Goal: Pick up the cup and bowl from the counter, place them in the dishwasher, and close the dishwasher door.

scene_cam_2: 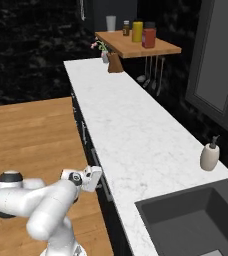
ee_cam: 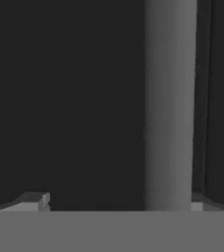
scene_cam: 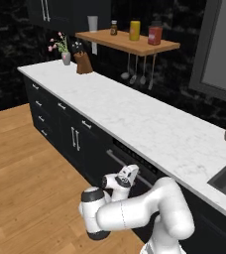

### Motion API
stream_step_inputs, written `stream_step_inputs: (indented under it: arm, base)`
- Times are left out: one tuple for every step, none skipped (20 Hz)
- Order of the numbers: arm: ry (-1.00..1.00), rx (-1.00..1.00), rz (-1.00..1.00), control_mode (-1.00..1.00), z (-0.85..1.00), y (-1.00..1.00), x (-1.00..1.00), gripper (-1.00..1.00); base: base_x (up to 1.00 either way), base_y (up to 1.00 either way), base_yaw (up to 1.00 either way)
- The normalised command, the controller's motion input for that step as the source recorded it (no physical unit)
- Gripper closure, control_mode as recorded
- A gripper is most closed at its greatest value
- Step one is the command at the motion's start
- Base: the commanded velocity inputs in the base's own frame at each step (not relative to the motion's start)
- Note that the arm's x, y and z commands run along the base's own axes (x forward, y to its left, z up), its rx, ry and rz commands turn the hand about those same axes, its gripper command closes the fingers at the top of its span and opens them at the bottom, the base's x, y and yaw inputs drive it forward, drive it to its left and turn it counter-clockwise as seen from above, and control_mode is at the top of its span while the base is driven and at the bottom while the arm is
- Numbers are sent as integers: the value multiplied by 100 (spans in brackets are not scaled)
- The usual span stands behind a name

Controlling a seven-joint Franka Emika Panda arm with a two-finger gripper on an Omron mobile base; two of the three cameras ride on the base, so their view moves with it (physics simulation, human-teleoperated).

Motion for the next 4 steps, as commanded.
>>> stream_step_inputs:
  arm:
    - [-15,0,-10,-100,-100,-98,27,-100]
    - [-20,0,-4,-100,-100,-81,16,-100]
    - [-23,0,-1,-100,-100,-71,17,-100]
    - [-32,0,0,-100,-100,-65,27,-100]
  base:
    - [0,0,0]
    - [0,0,0]
    - [0,0,0]
    - [0,0,0]
